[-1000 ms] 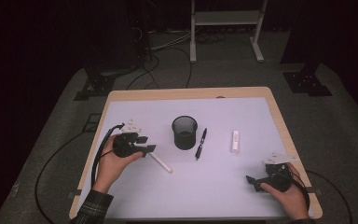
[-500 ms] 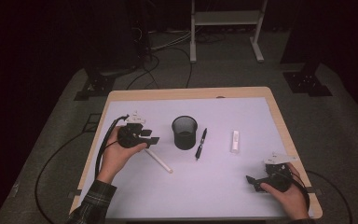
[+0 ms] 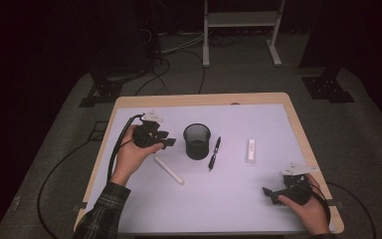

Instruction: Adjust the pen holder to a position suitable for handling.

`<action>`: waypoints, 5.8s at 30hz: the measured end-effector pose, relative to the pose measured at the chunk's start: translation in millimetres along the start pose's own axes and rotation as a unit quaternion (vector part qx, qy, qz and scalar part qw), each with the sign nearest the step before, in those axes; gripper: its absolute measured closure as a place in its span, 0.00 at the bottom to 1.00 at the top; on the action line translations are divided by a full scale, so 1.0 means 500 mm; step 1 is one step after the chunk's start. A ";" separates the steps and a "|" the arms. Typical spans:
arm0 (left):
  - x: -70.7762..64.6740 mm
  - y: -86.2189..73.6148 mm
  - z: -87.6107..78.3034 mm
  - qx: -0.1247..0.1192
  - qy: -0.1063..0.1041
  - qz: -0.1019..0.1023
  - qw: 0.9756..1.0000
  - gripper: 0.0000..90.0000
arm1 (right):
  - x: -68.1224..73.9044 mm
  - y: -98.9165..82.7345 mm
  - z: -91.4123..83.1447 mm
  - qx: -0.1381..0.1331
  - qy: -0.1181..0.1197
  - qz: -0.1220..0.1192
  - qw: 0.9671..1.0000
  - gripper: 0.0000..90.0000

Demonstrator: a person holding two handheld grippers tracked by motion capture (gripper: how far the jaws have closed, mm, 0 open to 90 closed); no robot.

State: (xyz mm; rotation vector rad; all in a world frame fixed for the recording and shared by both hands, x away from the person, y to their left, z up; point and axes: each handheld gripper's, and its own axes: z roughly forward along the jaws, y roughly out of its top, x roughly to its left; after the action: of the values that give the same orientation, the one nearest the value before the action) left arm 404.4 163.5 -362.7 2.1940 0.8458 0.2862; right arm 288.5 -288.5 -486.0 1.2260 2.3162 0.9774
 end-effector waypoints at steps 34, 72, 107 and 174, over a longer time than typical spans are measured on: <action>0.015 0.089 0.109 0.031 0.016 0.005 0.999 0.64 | 0.000 0.000 0.000 0.000 0.000 -0.001 1.000 0.00; 0.013 0.097 0.196 0.079 0.015 0.004 0.997 0.85 | 0.000 0.000 0.000 0.000 0.000 -0.001 1.000 0.00; 0.010 0.109 0.148 0.072 0.003 0.006 0.997 0.92 | 0.000 0.000 0.000 -0.001 0.000 0.000 1.000 0.00; -0.169 -0.006 0.065 0.087 -0.096 0.055 0.990 0.92 | 0.000 0.000 0.000 -0.001 0.000 -0.001 1.000 0.00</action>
State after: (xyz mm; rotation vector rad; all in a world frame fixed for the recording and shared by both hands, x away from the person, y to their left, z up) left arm 353.4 91.3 -382.6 2.3906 0.6650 0.0534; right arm 288.5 -288.6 -486.1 1.2238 2.3152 0.9780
